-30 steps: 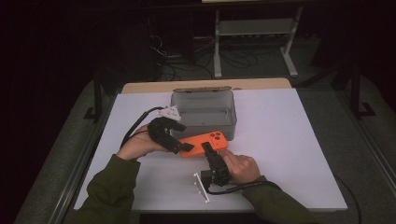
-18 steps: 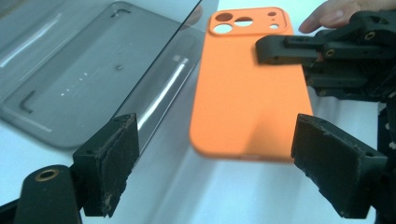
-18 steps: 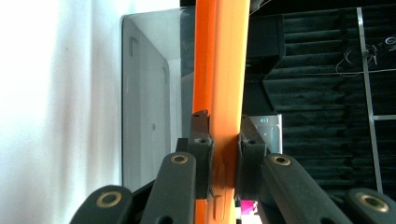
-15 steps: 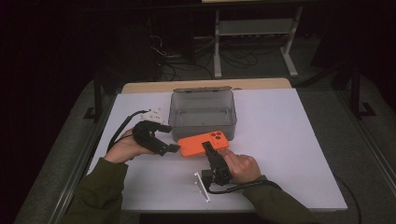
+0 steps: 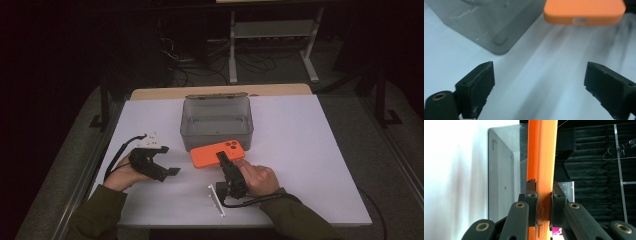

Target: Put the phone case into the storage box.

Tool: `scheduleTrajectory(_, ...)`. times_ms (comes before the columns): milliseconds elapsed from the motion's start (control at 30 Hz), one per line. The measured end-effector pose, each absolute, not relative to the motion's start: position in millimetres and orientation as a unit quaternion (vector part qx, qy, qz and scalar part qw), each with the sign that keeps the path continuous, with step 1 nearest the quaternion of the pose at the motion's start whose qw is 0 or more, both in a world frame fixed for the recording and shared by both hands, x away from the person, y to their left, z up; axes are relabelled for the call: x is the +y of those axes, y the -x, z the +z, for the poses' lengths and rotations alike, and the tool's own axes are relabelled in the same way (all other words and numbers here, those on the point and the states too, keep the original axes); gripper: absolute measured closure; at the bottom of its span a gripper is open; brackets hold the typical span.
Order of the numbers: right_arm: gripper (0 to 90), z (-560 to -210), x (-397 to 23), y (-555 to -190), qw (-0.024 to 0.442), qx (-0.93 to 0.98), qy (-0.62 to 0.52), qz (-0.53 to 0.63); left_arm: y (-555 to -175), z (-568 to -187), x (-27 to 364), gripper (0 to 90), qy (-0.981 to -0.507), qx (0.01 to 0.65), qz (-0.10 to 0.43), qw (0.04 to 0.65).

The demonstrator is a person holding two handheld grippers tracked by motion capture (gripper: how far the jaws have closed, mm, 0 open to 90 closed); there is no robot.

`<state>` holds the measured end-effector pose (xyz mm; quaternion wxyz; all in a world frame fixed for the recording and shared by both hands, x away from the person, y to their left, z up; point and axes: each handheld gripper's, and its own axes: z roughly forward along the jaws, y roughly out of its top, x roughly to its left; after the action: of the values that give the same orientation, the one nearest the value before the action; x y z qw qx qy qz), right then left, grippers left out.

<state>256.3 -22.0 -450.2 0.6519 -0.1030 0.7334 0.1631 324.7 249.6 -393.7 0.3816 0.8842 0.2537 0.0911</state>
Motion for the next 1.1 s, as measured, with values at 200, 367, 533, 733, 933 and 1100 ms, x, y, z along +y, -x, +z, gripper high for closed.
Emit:
scheduleTrajectory(200,79.0,-449.6,-22.4,-256.2,0.653,0.732,0.102,0.164,-307.4,-412.4,247.3,0.2,-0.878,0.266,0.104,0.385)
scheduleTrajectory(367,79.0,-449.6,-22.2,-255.7,0.654,0.731,0.103,0.164,-295.4,-427.4,247.0,0.0,-0.873,0.269,0.107,0.391)
scheduleTrajectory(533,79.0,-450.4,-21.6,-255.8,0.653,0.733,0.104,0.164,-291.2,-434.3,244.7,0.0,-0.878,0.269,0.108,0.382)
scheduleTrajectory(733,79.0,-450.5,-21.6,-255.7,0.65,0.735,0.102,0.166,-290.4,-434.3,244.8,0.0,-0.877,0.269,0.118,0.38)
scheduleTrajectory(933,79.0,-448.9,-21.8,-255.1,0.644,0.739,0.092,0.174,-290.2,-436.4,243.5,0.0,-0.88,0.27,0.112,0.375)
scheduleTrajectory(1100,79.0,-447.7,-22.2,-256.0,0.639,0.743,0.086,0.18,-289.5,-435.8,243.7,0.0,-0.878,0.269,0.12,0.377)
